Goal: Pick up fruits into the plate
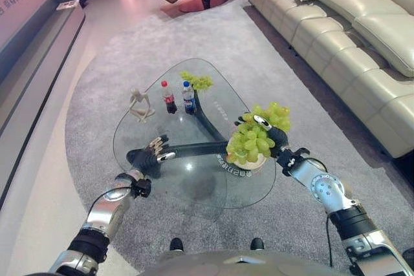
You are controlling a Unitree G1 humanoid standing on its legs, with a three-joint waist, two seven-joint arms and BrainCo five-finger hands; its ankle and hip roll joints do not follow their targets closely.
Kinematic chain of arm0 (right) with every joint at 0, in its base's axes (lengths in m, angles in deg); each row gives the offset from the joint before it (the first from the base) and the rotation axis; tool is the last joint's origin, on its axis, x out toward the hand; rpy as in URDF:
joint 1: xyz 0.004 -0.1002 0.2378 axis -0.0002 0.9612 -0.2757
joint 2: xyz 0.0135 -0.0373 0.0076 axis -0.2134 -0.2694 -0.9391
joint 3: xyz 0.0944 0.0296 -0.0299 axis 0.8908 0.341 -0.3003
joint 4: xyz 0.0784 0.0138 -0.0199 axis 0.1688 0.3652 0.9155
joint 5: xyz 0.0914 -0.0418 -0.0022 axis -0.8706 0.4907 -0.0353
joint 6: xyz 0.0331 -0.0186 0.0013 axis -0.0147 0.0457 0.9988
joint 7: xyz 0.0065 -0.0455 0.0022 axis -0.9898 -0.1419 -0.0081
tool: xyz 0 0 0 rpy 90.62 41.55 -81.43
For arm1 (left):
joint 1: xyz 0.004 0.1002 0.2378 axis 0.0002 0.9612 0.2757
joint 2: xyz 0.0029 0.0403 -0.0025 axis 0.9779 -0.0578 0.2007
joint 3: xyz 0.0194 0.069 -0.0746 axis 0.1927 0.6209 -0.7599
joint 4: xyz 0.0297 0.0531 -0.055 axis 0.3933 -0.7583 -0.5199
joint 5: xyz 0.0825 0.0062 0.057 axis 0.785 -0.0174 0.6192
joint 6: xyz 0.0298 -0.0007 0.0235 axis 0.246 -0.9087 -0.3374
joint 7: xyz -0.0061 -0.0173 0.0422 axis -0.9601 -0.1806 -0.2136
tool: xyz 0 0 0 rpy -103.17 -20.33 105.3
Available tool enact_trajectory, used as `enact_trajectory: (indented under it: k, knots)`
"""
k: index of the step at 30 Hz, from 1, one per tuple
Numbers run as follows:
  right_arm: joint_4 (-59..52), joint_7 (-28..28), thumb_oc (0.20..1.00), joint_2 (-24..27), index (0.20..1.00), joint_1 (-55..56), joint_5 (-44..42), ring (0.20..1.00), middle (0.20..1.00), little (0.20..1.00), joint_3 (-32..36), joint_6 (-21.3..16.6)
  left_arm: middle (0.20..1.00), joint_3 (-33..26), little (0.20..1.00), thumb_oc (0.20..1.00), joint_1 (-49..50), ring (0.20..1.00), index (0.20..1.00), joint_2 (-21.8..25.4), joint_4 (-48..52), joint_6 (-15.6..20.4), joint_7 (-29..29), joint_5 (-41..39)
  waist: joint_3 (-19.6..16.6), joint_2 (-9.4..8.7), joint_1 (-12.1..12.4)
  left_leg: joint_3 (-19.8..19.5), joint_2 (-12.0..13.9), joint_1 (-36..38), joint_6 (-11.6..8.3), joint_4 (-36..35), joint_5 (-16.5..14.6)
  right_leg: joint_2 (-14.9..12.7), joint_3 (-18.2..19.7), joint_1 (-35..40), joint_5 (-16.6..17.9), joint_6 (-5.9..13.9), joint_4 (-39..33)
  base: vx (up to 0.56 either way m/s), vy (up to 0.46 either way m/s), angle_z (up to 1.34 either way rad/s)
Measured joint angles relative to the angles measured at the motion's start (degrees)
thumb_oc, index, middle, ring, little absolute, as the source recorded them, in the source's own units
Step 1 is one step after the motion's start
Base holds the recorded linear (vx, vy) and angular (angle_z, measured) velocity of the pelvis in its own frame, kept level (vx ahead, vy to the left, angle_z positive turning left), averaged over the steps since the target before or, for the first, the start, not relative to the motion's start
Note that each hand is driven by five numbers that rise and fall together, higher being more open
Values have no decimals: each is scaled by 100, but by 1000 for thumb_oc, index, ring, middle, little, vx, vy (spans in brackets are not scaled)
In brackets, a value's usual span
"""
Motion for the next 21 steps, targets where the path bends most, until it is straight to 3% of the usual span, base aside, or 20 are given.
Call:
enact_trajectory:
  k: [4,9,14,21]
  knots:
    - [1033,-170,200,204,200,-407,885,200,200,200,-23,-119,1000,-20,1000,1000,-242,1000,1000,-152,-995,-90,662,424,459,-69,61,-122,-2,-177,-1,6,89,17,-92,-109,70,-48,28,-43,-47,11]
    - [2074,-194,200,502,200,-923,1817,200,200,200,-14,-351,1000,-78,1000,1000,-249,1000,1000,-283,-1649,-89,1032,1031,791,-184,257,-203,-3,-183,-3,8,89,24,-133,-81,69,-49,29,-23,-32,5]
    - [3012,-156,200,814,200,-1610,2708,200,200,200,-8,-580,1000,-222,1000,1000,-360,1000,1000,-271,-1819,-3,1194,1121,1090,-278,410,-303,-3,-458,-19,10,130,31,-249,-264,71,-52,31,-113,-42,12]
    - [3890,-492,200,1095,200,-2612,4201,200,200,200,-43,-1066,1000,-169,1000,1000,-877,1000,1000,-192,-1787,180,1379,1134,1968,-317,687,-497,-6,-793,-10,85,211,46,-407,-446,155,-91,34,-38,-21,12]
